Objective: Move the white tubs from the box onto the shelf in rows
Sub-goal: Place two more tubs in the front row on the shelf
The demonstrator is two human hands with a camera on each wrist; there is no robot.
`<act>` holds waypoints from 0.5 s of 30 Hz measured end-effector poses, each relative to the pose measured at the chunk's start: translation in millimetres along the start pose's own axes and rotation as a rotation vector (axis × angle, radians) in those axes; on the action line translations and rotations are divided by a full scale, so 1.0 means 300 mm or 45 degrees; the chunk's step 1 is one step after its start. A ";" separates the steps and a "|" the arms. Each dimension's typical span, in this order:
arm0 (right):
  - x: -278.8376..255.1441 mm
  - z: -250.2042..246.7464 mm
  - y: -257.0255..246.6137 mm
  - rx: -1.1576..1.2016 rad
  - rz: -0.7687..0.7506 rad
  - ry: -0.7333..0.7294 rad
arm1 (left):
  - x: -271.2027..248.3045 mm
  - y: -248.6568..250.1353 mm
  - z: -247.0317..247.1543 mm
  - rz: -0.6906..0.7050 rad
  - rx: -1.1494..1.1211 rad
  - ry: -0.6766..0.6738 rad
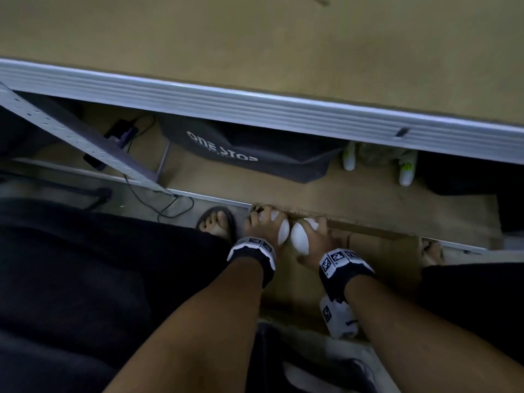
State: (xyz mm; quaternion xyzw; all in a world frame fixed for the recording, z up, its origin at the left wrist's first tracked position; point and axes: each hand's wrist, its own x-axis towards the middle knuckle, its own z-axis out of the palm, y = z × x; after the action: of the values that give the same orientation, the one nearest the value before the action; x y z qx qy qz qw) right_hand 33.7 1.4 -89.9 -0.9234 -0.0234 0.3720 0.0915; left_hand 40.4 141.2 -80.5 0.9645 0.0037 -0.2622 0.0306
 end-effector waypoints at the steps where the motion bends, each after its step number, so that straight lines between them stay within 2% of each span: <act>1: 0.015 0.014 0.000 -0.002 0.008 -0.004 | 0.021 -0.006 0.021 -0.031 -0.015 -0.016; 4: 0.050 0.044 -0.013 0.088 0.060 0.037 | 0.065 -0.012 0.081 -0.031 -0.045 -0.061; 6: 0.058 0.048 -0.024 0.142 0.068 0.077 | 0.055 -0.014 0.063 -0.029 -0.047 -0.062; 7: 0.058 0.046 -0.025 0.152 0.071 0.075 | 0.041 -0.014 0.048 0.001 -0.003 -0.015; 11: 0.021 -0.001 -0.006 0.138 0.032 0.022 | 0.001 0.003 0.006 -0.001 -0.023 -0.042; 15: -0.059 -0.083 -0.005 0.041 0.053 0.050 | -0.048 0.033 -0.086 -0.041 -0.179 -0.156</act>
State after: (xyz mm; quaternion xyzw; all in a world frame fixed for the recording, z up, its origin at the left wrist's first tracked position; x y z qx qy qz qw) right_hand 38.1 -3.0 -60.0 -0.9292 0.0036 0.3559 0.0993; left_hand 41.4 133.1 -50.4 0.9419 0.0357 -0.3204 0.0942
